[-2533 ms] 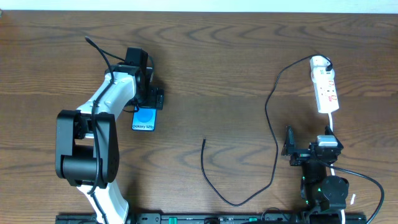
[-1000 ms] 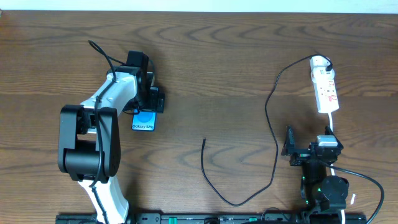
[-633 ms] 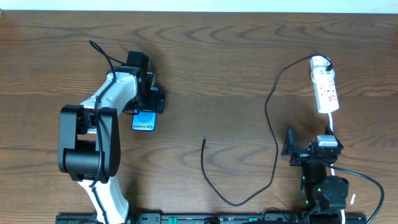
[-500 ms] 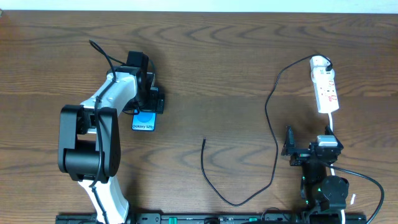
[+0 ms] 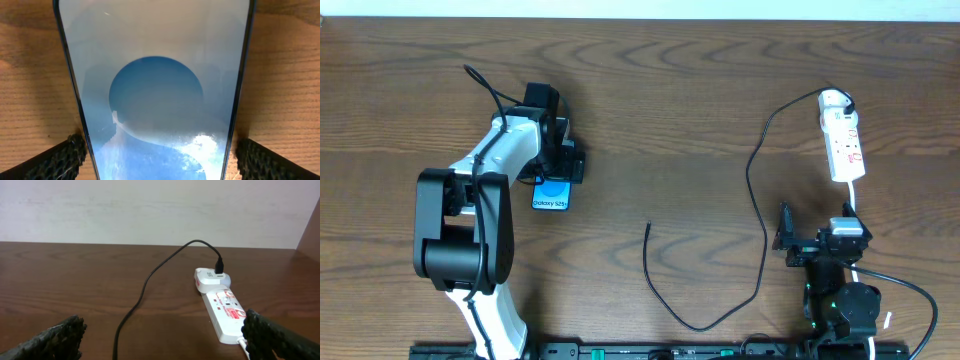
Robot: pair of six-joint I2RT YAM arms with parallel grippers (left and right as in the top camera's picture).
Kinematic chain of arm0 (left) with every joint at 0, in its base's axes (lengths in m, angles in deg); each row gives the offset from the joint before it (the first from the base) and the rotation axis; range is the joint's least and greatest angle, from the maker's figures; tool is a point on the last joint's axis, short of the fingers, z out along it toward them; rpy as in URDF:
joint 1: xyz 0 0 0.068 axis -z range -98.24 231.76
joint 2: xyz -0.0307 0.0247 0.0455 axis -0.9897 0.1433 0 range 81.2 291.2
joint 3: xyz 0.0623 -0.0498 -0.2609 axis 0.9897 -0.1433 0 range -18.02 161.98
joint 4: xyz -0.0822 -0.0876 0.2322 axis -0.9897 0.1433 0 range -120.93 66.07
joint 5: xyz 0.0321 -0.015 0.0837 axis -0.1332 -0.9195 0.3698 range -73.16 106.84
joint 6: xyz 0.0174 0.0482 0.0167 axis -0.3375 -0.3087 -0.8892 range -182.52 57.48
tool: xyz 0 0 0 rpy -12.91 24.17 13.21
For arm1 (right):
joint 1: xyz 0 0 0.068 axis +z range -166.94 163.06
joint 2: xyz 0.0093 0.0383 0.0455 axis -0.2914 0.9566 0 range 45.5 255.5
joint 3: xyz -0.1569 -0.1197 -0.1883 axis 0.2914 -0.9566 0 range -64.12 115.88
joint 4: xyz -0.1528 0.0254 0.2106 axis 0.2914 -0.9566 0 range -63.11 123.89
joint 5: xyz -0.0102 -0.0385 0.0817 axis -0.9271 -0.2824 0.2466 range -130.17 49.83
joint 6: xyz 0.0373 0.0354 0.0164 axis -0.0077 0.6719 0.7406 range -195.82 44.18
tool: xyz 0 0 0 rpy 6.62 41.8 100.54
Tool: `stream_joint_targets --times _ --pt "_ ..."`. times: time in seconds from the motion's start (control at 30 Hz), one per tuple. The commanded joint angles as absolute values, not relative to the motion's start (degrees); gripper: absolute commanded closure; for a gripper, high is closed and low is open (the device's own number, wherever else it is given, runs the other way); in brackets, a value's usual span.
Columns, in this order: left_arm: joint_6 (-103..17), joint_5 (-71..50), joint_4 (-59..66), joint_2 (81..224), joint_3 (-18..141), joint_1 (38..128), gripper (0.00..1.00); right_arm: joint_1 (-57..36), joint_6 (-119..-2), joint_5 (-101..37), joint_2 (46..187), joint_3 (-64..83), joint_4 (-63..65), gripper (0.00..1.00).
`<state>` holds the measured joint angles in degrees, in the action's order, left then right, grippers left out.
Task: Plug charger to phone and switch on socket
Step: 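Close the left gripper on the phone's sides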
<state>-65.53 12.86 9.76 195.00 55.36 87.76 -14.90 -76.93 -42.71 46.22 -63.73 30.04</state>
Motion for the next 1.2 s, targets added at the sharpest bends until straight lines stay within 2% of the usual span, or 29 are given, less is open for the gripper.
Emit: stream_joint_targets --times 0.0,0.8,0.87,1.17 --pt "-65.73 11.94 11.05 197.05 54.40 87.63 0.02 -15.47 -76.73 -42.63 45.89 -63.82 29.80 0.01" --pt "-65.90 11.94 11.18 197.05 54.40 87.63 0.00 -15.47 -76.73 -42.63 45.89 -63.82 29.77 0.01" --pt "-65.90 11.94 11.18 197.05 54.40 87.63 0.03 -15.47 -76.73 -42.63 45.89 -63.82 29.80 0.01" --pt "-65.90 11.94 11.16 197.05 54.40 87.63 0.04 -15.47 -76.73 -42.61 45.89 -63.82 29.80 0.01"
